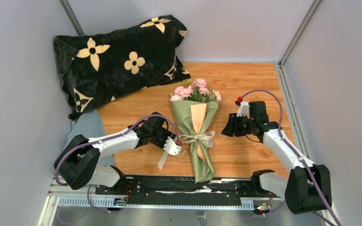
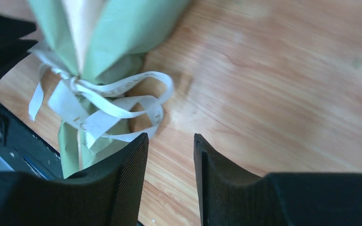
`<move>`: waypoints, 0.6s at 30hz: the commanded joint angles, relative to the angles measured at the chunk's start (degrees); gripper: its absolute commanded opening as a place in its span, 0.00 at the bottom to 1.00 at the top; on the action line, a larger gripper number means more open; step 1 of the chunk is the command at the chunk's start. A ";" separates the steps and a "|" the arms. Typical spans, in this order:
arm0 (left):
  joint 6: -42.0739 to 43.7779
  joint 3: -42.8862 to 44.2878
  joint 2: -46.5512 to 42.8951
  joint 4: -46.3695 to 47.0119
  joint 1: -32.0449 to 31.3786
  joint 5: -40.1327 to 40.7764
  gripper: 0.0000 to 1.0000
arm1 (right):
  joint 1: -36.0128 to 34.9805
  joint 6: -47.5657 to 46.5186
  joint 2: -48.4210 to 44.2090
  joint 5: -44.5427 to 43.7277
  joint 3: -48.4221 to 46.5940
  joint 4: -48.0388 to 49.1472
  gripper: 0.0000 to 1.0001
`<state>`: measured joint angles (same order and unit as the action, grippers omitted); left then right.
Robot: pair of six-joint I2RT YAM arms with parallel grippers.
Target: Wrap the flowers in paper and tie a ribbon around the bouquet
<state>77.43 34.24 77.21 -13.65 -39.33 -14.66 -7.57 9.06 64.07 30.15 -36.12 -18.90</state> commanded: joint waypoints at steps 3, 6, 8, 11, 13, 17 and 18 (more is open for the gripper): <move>-4.88 3.39 -0.52 -2.74 0.06 -3.74 0.64 | -9.07 -6.25 -1.63 4.44 3.50 10.22 0.39; -6.87 2.79 0.22 -0.67 -1.70 -2.66 0.69 | -9.13 -5.72 0.97 5.78 3.04 12.78 0.34; -7.64 2.00 0.81 1.83 -2.43 -1.52 0.70 | -9.23 -5.76 3.52 6.84 1.92 12.36 0.35; -8.45 1.29 2.16 6.01 -3.00 -0.10 0.70 | -9.38 -4.44 7.77 11.54 0.55 13.10 0.39; -8.09 1.04 2.90 7.59 -3.19 0.59 0.70 | -10.04 -3.92 9.94 13.62 0.19 13.67 0.41; -5.68 -0.59 4.64 9.51 -3.30 2.24 0.69 | -12.05 -4.07 12.94 14.31 -0.08 16.06 0.44; -4.96 -0.89 4.87 9.93 -3.30 2.52 0.69 | -12.30 -4.14 13.37 14.31 -0.32 16.23 0.44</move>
<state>70.52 35.44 80.42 -7.27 -42.19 -13.91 -17.85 4.97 75.81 41.36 -34.35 -5.32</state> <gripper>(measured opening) 0.693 0.432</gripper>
